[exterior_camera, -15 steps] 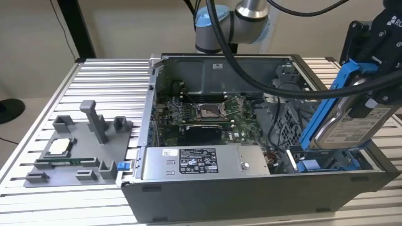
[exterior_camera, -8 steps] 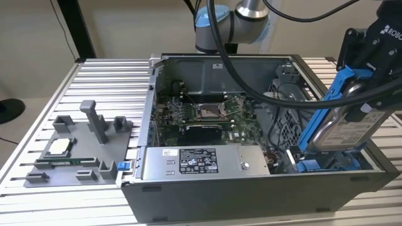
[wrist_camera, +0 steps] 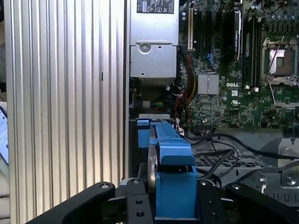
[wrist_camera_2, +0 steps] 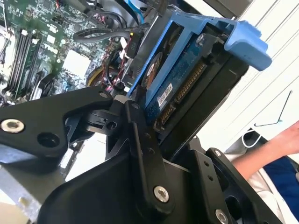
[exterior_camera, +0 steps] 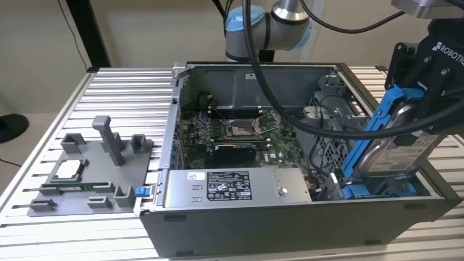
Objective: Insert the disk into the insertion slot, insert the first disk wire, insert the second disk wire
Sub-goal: 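Insert the disk into the insertion slot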
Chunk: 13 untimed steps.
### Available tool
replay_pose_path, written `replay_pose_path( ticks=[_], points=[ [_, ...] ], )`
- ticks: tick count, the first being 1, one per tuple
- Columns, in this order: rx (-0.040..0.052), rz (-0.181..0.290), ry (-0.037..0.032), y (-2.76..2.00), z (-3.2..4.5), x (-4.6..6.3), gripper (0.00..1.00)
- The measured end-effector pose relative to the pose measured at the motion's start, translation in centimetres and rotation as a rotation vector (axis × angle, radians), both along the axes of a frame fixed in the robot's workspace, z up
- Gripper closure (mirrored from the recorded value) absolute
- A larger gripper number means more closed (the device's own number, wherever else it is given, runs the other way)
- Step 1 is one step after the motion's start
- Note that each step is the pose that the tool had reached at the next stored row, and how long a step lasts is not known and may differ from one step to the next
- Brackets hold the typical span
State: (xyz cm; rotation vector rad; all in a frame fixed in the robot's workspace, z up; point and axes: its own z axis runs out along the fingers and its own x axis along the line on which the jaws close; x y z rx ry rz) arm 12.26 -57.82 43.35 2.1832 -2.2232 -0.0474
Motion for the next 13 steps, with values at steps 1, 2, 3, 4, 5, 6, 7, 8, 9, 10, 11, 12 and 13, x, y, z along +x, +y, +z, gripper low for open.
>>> replay_pose_path(
  ticks=[1,2,3,4,5,6,7,8,9,10,11,12,13],
  points=[
    [0.0013,0.0,0.0,0.0,-0.17,0.0,1.0],
    [0.0027,0.0,0.0,0.0,-0.36,0.0,1.0],
    [0.004,0.0,0.0,0.0,-0.52,0.0,1.0],
    [0.0057,0.0,0.0,0.0,-0.68,0.0,1.0],
    [0.0071,0.0,0.0,0.0,-0.82,0.0,1.0],
    [0.0083,0.0,0.0,0.0,-0.95,0.0,1.0],
    [0.0089,-0.002,0.0,0.0,-1.06,0.0,1.0],
    [0.0099,-0.004,0.0,0.0,-1.19,0.0,1.0],
    [0.011,-0.007,0.0001,0.0,-1.3,0.0,1.0],
    [0.0128,-0.009,0.0,0.0,-1.41,0.0,1.0],
    [0.0146,-0.012,0.0,0.0,-1.49,0.0,1.0],
    [0.0167,-0.015,0.0,0.0,-1.58,0.0,1.0],
    [0.0186,-0.017,0.0,0.0,-1.68,0.0,1.0]
  ],
)
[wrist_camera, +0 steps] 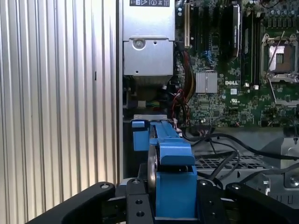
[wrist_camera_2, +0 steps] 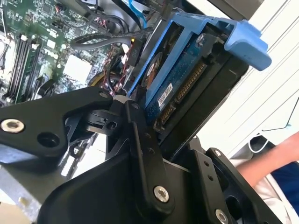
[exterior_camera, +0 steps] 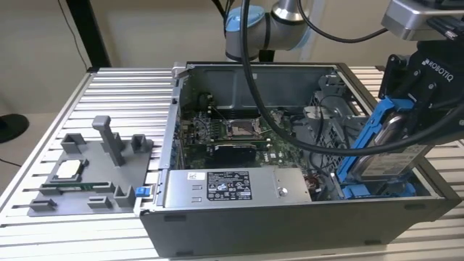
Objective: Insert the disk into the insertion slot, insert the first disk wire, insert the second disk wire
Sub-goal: 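Insert the disk into the insertion slot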
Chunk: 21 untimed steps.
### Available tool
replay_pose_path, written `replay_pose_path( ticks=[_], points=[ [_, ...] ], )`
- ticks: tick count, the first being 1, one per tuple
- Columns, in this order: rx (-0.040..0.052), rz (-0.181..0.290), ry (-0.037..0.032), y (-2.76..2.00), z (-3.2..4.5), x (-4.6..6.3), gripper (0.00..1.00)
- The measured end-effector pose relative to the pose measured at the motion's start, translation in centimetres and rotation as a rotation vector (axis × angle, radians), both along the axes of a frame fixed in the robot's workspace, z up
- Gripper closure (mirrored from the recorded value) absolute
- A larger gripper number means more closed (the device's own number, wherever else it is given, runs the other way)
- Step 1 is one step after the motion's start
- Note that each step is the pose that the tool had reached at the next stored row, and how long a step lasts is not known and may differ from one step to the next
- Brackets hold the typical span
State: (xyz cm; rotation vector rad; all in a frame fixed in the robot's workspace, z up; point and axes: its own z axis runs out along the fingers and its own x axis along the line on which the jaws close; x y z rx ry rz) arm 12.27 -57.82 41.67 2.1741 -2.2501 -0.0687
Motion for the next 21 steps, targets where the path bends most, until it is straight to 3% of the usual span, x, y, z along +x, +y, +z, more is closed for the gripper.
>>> replay_pose_path(
  ticks=[13,16,17,21],
  points=[
    [0.0073,-0.003,0.0,0.03,-2.14,0.0,1.0],
    [0.0077,-0.003,0.0,0.03,-2.32,0.0,1.0],
    [0.0077,-0.003,0.0001,0.03,-2.31,0.0,0.0],
    [0.0083,-0.003,0.0,0.02,-2.05,0.0,0.0]
  ],
)
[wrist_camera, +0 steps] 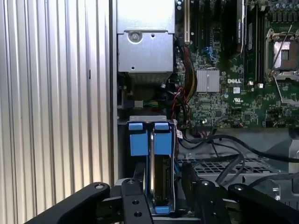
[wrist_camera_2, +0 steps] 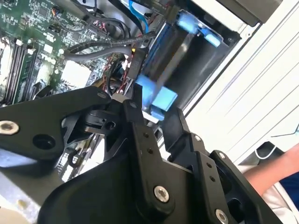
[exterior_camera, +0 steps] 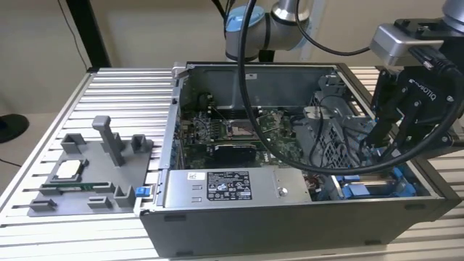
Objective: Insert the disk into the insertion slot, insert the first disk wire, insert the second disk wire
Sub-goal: 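Insert the disk into the insertion slot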
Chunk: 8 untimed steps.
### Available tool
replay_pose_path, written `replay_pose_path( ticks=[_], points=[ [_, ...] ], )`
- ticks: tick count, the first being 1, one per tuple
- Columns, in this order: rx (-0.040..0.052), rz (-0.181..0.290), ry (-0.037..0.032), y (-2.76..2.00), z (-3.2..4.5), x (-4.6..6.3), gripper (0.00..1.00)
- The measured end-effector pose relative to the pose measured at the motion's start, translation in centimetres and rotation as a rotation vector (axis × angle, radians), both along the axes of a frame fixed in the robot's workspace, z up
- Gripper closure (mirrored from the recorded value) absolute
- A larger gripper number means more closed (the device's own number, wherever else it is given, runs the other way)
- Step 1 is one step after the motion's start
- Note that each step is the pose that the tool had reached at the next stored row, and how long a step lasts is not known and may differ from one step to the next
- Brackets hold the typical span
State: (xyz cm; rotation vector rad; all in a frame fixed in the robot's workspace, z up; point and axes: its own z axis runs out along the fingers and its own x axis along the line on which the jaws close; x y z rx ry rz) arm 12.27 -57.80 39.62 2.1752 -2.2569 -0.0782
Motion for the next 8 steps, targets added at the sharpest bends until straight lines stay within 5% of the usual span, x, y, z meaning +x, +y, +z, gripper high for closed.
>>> replay_pose_path(
  ticks=[5,8],
  points=[
    [-0.0002,0.0,0.0002,0.05,1.27,0.0,0.0],
    [0.0001,0.0,-0.0046,0.18,1.35,0.0,0.0]
  ],
)
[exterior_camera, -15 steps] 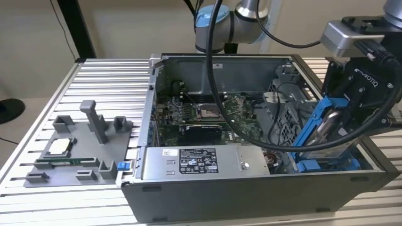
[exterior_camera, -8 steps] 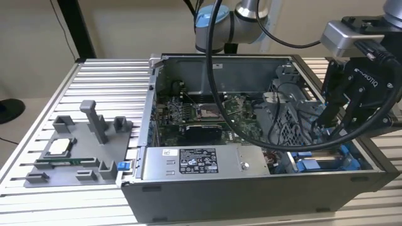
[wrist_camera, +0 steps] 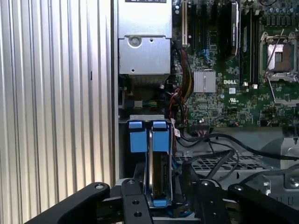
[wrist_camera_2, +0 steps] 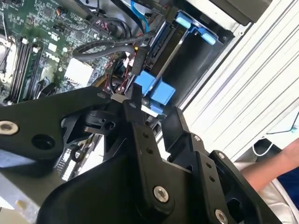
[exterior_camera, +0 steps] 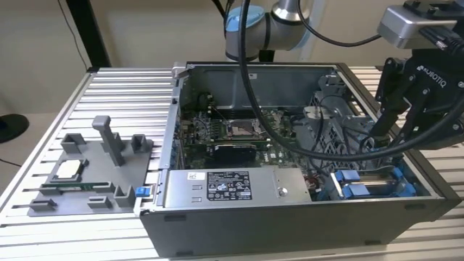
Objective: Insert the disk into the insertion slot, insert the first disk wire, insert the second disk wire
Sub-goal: 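Insert the disk into the insertion slot, then insert the first disk wire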
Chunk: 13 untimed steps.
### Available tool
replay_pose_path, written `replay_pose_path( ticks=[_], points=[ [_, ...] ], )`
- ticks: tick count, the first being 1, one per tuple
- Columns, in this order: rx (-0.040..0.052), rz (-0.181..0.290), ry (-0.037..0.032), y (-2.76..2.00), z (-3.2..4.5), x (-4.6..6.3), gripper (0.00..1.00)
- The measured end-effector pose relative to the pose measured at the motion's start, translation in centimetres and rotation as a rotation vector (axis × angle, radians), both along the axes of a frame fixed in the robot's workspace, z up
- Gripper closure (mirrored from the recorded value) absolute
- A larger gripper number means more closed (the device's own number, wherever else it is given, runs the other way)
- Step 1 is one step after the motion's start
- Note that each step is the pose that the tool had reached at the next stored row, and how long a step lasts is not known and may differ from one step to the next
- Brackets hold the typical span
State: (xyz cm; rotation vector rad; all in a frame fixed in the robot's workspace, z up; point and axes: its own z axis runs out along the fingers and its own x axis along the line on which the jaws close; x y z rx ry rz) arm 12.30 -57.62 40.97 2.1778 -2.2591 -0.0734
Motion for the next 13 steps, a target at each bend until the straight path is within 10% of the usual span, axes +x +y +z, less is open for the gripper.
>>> replay_pose_path(
  ticks=[13],
  points=[
    [-0.0013,0.017,-0.0799,2.23,-0.68,0.1,0.0]
  ],
)
